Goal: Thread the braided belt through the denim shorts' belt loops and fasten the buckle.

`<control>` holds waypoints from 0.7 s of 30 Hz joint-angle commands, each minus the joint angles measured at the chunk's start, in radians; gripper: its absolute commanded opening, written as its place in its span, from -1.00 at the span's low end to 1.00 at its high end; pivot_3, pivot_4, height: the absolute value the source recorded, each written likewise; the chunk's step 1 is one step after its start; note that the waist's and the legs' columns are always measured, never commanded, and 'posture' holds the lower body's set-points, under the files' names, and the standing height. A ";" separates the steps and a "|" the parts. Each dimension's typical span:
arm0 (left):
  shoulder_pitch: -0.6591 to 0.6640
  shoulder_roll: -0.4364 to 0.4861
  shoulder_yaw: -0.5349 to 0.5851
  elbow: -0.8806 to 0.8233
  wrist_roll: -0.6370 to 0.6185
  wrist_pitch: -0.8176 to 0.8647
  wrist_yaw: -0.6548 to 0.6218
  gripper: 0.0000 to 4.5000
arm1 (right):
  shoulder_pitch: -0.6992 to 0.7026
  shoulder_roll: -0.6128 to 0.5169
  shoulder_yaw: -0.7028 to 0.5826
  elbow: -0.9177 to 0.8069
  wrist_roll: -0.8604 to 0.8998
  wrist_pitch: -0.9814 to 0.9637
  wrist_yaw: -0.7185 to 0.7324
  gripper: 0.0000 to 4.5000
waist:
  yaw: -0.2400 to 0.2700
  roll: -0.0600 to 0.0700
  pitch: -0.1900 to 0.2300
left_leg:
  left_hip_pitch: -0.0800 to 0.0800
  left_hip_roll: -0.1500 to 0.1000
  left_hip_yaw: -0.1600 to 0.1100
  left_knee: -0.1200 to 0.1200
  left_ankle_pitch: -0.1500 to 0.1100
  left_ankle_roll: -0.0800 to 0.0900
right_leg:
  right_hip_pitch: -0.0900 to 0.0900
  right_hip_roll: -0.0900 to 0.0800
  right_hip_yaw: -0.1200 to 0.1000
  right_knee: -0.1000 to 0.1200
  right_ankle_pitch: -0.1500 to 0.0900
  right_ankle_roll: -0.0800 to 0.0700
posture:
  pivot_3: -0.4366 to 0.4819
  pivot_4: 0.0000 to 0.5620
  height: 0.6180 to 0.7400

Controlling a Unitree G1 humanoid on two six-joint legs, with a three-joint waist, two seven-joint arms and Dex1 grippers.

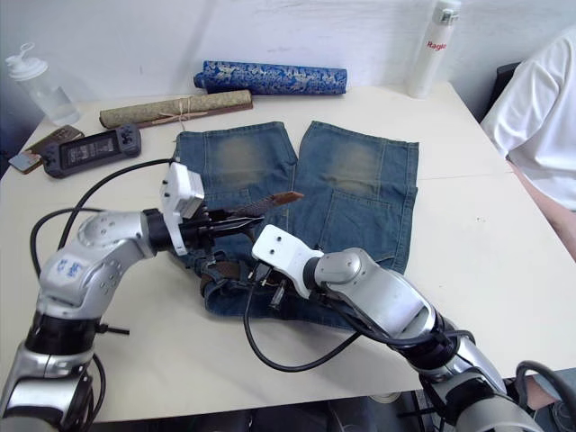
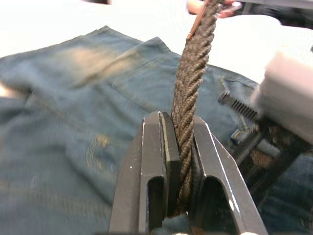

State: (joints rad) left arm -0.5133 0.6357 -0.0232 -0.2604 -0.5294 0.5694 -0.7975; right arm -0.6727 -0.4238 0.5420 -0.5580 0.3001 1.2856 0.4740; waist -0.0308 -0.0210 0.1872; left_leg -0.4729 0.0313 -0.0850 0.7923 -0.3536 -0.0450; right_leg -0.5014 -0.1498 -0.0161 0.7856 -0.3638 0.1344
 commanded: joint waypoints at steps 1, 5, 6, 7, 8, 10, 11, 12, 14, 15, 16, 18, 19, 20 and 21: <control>-0.213 0.018 -0.073 0.209 0.030 -0.057 -0.221 -1.00 | 0.023 -0.033 0.136 0.102 0.028 0.046 0.065 -0.97 | 0.000 0.000 0.000 | 0.000 0.000 0.000 -0.001 0.000 0.000 | 0.000 0.000 0.000 0.000 0.000 0.000 | -0.05 -0.47 -0.56; -0.357 -0.035 -0.172 0.418 0.121 -0.187 -0.369 -1.00 | 0.008 -0.036 0.163 0.122 0.018 0.029 0.083 -0.97 | 0.000 0.000 0.000 | 0.003 0.000 -0.002 -0.007 0.003 0.006 | 0.003 0.000 -0.003 -0.005 0.002 0.003 | -0.05 -0.47 -0.56; -0.392 -0.062 -0.193 0.462 0.132 -0.214 -0.399 -1.00 | 0.004 -0.036 0.168 0.128 0.016 0.027 0.088 -0.97 | 0.000 0.000 0.000 | 0.004 0.000 -0.002 -0.008 0.004 0.007 | 0.004 0.000 -0.003 -0.005 0.002 0.003 | -0.05 -0.47 -0.56; -0.433 -0.097 -0.211 0.519 0.142 -0.244 -0.431 -1.00 | 0.000 -0.036 0.175 0.135 0.013 0.024 0.092 -0.97 | -0.001 0.000 0.000 | 0.004 0.000 -0.003 -0.007 0.004 0.007 | 0.005 0.000 -0.004 -0.005 0.002 0.003 | -0.05 -0.47 -0.56; -0.472 -0.134 -0.228 0.575 0.154 -0.276 -0.461 -1.00 | -0.004 -0.037 0.180 0.140 0.011 0.020 0.095 -0.97 | 0.001 0.000 -0.001 | 0.005 0.000 -0.002 -0.008 0.004 0.007 | 0.005 0.000 -0.004 -0.005 0.002 0.003 | -0.05 -0.47 -0.56; -0.536 -0.202 -0.246 0.684 0.183 -0.347 -0.510 -1.00 | -0.010 -0.037 0.188 0.145 0.008 0.019 0.102 -0.97 | 0.001 0.000 -0.001 | 0.005 0.000 -0.003 -0.007 0.004 0.008 | 0.007 0.000 -0.005 -0.006 0.002 0.003 | -0.05 -0.47 -0.56; -0.563 -0.234 -0.251 0.737 0.198 -0.380 -0.531 -1.00 | -0.011 -0.036 0.190 0.145 0.006 0.019 0.105 -0.97 | -0.001 0.000 -0.001 | 0.005 0.000 -0.003 -0.007 0.004 0.008 | 0.007 0.000 -0.005 -0.007 0.002 0.004 | -0.05 -0.47 -0.56; -0.586 -0.262 -0.253 0.784 0.211 -0.412 -0.548 -1.00 | -0.011 -0.036 0.190 0.146 0.004 0.018 0.108 -0.97 | -0.002 0.000 -0.001 | 0.005 0.000 -0.002 -0.008 0.004 0.008 | 0.007 0.000 -0.005 -0.007 0.003 0.004 | -0.05 -0.47 -0.56; -0.621 -0.318 -0.257 0.850 0.230 -0.460 -0.573 -1.00 | -0.010 -0.038 0.191 0.146 0.001 0.016 0.111 -0.97 | -0.003 0.000 -0.001 | 0.005 0.000 -0.002 -0.008 0.005 0.009 | 0.006 0.000 -0.005 -0.007 0.003 0.004 | -0.05 -0.47 -0.56; -0.634 -0.341 -0.257 0.872 0.236 -0.477 -0.586 -1.00 | -0.009 -0.039 0.191 0.147 0.000 0.014 0.113 -0.97 | -0.002 0.000 -0.001 | 0.005 0.000 -0.002 -0.009 0.006 0.011 | 0.006 0.000 -0.005 -0.007 0.003 0.004 | -0.05 -0.47 -0.56; -0.644 -0.364 -0.256 0.889 0.241 -0.489 -0.598 -1.00 | -0.009 -0.039 0.190 0.147 -0.003 0.012 0.114 -0.97 | 0.000 0.000 -0.001 | 0.005 0.000 -0.003 -0.009 0.006 0.011 | 0.006 0.000 -0.005 -0.007 0.003 0.004 | -0.05 -0.47 -0.56; -0.662 -0.414 -0.260 0.920 0.253 -0.506 -0.617 -1.00 | -0.011 -0.037 0.192 0.146 -0.011 0.007 0.114 -0.97 | 0.001 0.000 -0.001 | 0.005 0.000 -0.003 -0.008 0.006 0.012 | 0.006 0.000 -0.005 -0.007 0.003 0.004 | -0.05 -0.47 -0.56; -0.667 -0.431 -0.261 0.936 0.261 -0.518 -0.626 -1.00 | -0.011 -0.037 0.193 0.147 -0.014 0.004 0.115 -0.97 | 0.003 0.000 -0.001 | 0.005 0.000 -0.003 -0.008 0.006 0.011 | 0.007 0.000 -0.005 -0.007 0.003 0.005 | -0.05 -0.47 -0.56; -0.674 -0.451 -0.264 0.961 0.274 -0.537 -0.628 -1.00 | -0.012 -0.038 0.195 0.145 -0.015 0.004 0.116 -0.97 | 0.003 0.000 -0.001 | 0.005 0.000 -0.003 -0.008 0.006 0.012 | 0.007 0.000 -0.005 -0.007 0.003 0.005 | -0.05 -0.47 -0.56; -0.679 -0.470 -0.266 0.983 0.286 -0.553 -0.631 -1.00 | -0.011 -0.037 0.195 0.143 -0.017 0.005 0.117 -0.97 | 0.004 0.000 -0.001 | 0.005 0.000 -0.003 -0.008 0.006 0.012 | 0.007 0.000 -0.005 -0.008 0.004 0.005 | -0.05 -0.47 -0.56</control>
State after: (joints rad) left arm -1.1277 0.2138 -0.3039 0.7245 -0.2371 0.0683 -1.4263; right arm -0.7392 -0.4582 0.5969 -0.5024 0.2655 1.2459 0.5658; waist -0.0272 -0.0208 0.1866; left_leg -0.4675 0.0311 -0.0881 0.7838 -0.3474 -0.0330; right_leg -0.4942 -0.1495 -0.0213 0.7772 -0.3597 0.1391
